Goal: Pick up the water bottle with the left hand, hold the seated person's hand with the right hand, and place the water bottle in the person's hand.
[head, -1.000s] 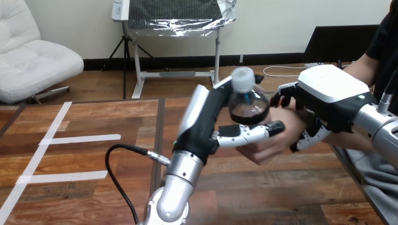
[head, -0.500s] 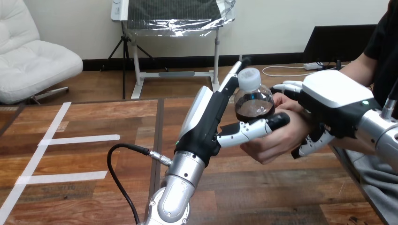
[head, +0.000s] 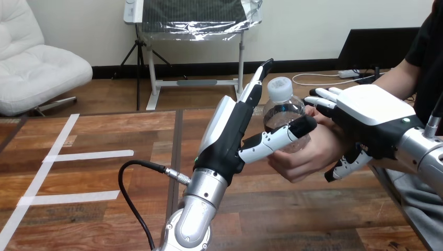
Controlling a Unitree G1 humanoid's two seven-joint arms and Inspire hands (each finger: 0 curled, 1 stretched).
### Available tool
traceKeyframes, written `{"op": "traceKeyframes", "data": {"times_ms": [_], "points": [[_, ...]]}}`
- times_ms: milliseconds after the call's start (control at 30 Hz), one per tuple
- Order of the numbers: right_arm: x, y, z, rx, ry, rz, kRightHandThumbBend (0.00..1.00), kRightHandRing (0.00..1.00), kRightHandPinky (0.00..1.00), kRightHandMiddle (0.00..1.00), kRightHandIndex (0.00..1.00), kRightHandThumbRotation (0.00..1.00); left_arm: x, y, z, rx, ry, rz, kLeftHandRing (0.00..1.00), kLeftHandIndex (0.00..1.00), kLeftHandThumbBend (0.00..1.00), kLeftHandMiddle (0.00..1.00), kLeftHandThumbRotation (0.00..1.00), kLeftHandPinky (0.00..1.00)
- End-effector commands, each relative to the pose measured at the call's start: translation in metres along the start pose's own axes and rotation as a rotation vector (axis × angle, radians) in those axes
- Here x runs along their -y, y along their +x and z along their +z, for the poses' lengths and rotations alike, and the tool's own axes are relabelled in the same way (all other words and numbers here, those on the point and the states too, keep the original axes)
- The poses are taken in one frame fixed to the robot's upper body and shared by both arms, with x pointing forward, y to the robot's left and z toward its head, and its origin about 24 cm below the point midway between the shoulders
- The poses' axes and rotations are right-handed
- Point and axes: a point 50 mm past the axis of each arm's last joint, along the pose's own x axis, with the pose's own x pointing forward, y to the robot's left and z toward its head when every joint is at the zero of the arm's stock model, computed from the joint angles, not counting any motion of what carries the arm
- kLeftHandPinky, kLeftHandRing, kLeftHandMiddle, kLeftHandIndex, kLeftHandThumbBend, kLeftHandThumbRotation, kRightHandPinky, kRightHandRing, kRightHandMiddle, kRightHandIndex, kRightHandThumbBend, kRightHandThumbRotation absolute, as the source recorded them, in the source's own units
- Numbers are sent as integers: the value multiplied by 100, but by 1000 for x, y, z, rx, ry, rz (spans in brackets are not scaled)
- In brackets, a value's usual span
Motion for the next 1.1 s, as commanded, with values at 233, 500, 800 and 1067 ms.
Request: {"op": "traceKeyframes", "data": {"times_ms": [233,500,800,1067], "points": [[26,-8,2,11,13,-98,92,100,96,100,93,12,-11,9,15,68,4,38,100,100,100,100,81,100],[29,-16,8,34,75,-94,90,100,96,100,94,8,-12,6,14,62,-15,38,100,100,100,100,80,100],[29,-31,18,78,182,-184,89,100,92,100,91,4,-14,-5,15,78,-84,72,100,100,100,100,77,100],[24,-47,32,134,309,-323,81,96,85,98,89,3,-16,-23,17,144,-231,212,100,100,97,100,71,97]]}}
